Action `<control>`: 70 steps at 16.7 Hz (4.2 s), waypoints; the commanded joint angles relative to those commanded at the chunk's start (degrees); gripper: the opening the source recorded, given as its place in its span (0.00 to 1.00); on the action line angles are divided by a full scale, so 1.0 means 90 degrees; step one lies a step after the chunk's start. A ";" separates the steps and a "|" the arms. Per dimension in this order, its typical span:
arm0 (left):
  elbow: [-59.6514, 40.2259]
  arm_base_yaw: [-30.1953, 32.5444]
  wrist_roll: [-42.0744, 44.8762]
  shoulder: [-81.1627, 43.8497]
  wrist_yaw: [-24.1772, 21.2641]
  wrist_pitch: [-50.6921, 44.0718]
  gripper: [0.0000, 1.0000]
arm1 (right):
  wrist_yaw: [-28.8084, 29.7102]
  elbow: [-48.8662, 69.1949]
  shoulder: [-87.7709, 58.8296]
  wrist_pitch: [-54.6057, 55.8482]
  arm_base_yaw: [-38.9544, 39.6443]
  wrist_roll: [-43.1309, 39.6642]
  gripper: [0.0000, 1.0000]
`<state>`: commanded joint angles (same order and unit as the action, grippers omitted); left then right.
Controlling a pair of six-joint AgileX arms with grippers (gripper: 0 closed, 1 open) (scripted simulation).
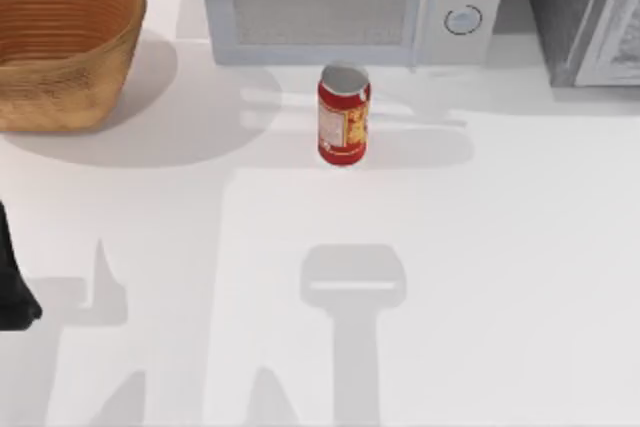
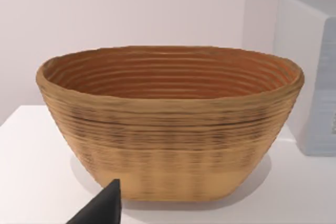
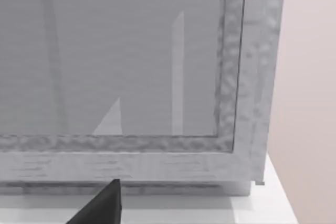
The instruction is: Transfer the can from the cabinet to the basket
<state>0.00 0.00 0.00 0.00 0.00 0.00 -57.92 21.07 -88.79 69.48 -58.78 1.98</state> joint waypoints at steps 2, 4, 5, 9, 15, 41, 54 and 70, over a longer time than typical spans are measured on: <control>0.0000 0.0000 0.0000 0.0000 0.0000 0.0000 1.00 | 0.0015 -0.0026 0.0016 -0.0019 0.0026 -0.0002 1.00; 0.0000 0.0000 0.0000 0.0000 0.0000 0.0000 1.00 | 0.0017 0.0048 0.0024 -0.0091 0.0015 -0.0002 1.00; 0.0000 0.0000 0.0000 0.0000 0.0000 0.0000 1.00 | 0.0017 0.0182 0.0039 -0.0224 -0.0003 -0.0002 1.00; 0.0000 0.0000 0.0000 0.0000 0.0000 0.0000 1.00 | -0.0042 0.1315 0.0119 -0.1407 -0.0113 -0.0004 1.00; 0.0000 0.0000 0.0000 0.0000 0.0000 0.0000 1.00 | -0.0170 0.4102 0.0439 -0.4693 -0.0185 -0.0005 1.00; 0.0000 0.0000 0.0000 0.0000 0.0000 0.0000 1.00 | 0.2100 0.8947 0.1242 -1.0246 0.2107 -0.0027 1.00; 0.0000 0.0000 0.0000 0.0000 0.0000 0.0000 1.00 | 0.8795 0.8704 0.1565 -1.0488 0.8818 -0.0097 1.00; 0.0000 0.0000 0.0000 0.0000 0.0000 0.0000 1.00 | 0.8940 0.9336 0.0843 -1.0267 0.8682 -0.0170 1.00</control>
<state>0.00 0.00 0.00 0.00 0.00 0.00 22.54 105.09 -81.20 -22.92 19.35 0.45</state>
